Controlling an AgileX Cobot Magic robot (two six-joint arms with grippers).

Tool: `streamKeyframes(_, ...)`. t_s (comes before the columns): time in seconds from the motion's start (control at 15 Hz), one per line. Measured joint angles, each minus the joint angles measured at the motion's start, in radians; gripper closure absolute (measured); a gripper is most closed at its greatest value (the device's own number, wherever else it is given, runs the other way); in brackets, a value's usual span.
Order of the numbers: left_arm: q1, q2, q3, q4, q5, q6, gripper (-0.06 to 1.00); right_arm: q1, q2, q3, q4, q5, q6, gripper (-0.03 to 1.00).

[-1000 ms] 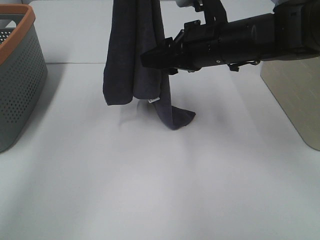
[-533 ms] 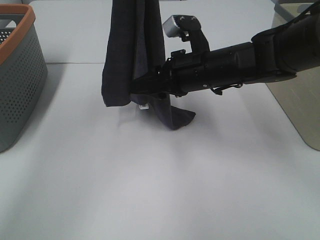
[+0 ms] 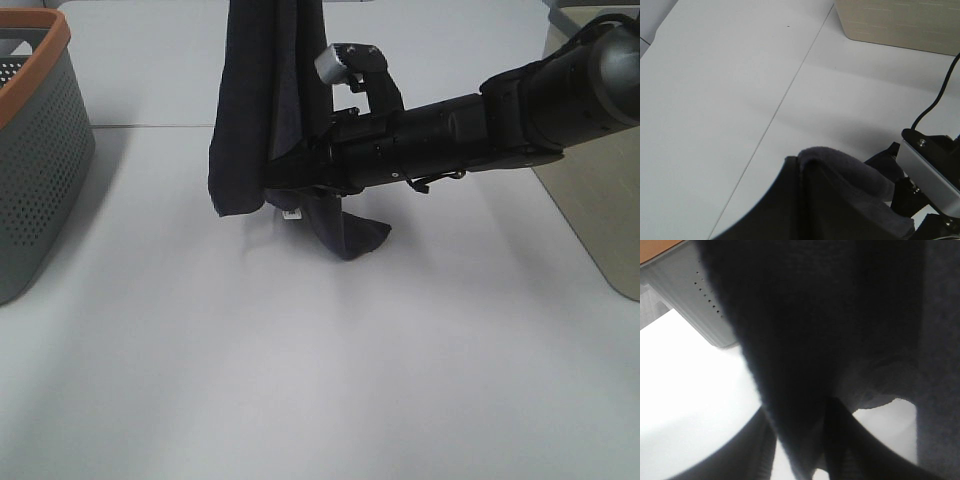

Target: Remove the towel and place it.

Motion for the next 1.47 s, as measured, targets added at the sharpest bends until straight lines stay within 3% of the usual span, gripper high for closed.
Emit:
streamKeyframes(0.07,0.000,0.000,0.000,0.000,0.000,0.000,0.94,0.000,0.000,-0.001,-0.016,-0.001,0.035,0.73)
streamKeyframes(0.27,0.000,0.000,0.000,0.000,0.000,0.000,0.94,0.000,0.000,-0.001,-0.209,-0.016,0.220,0.95)
streamKeyframes(0.67,0.000,0.000,0.000,0.001,0.021,0.000,0.94,0.000,-0.077,-0.001,-0.500,-0.013,0.490,0.94)
streamKeyframes(0.87,0.000,0.000,0.000,0.047,0.043,-0.032,0.94,0.000,-0.214,-0.001,-0.771,-0.013,0.716,0.94)
streamKeyframes(1.0,0.000,0.000,0.000,0.148,0.043,-0.106,0.94,0.000,-0.320,-0.001,-0.979,-0.011,0.865,0.94)
streamKeyframes(1.07,0.000,-0.005,0.000,0.237,0.043,-0.203,0.94,0.000,-0.414,-0.004,-1.151,-0.009,0.972,0.94)
streamKeyframes(1.27,0.000,-0.007,0.000,0.251,0.044,-0.284,0.94,0.000,-0.542,-0.007,-1.412,-0.012,1.012,0.94)
streamKeyframes(1.47,0.000,-0.013,0.000,0.224,0.044,-0.361,0.94,0.000,-0.576,-0.010,-1.640,-0.079,1.059,0.94)
